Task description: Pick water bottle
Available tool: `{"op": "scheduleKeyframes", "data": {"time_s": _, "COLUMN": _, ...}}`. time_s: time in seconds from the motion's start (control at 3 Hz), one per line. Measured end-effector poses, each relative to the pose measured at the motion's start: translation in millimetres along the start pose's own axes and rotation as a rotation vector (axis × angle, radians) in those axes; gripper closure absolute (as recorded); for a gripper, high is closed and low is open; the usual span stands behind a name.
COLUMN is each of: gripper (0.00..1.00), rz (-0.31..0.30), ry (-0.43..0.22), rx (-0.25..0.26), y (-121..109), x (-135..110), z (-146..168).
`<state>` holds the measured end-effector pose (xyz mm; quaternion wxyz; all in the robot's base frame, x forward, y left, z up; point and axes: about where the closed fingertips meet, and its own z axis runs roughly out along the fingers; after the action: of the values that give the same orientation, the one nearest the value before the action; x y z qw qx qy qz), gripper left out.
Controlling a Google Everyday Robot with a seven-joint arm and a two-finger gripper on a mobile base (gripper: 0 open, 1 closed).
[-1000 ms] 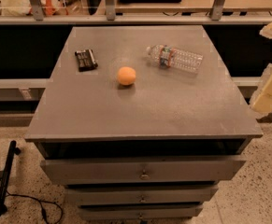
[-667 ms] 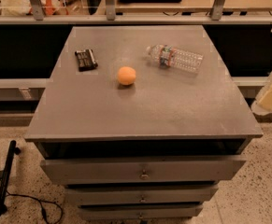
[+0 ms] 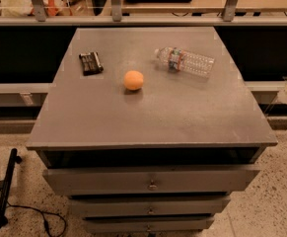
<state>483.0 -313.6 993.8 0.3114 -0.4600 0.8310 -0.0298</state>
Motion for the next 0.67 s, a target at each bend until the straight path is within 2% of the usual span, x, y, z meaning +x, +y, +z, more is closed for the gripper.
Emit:
{"op": "scheduleKeyframes", "data": {"time_s": 0.33, "gripper": 0.00, "rz": 0.028, "ry": 0.007, "rx": -0.005, "y": -29.1, "x": 13.4, "z": 17.4}}
{"op": "scheduleKeyframes", "data": {"time_s": 0.67, "gripper": 0.00, "rz": 0.042, "ry": 0.053, "rx": -0.032, "y": -54.9, "x": 23.7, "z": 43.0}}
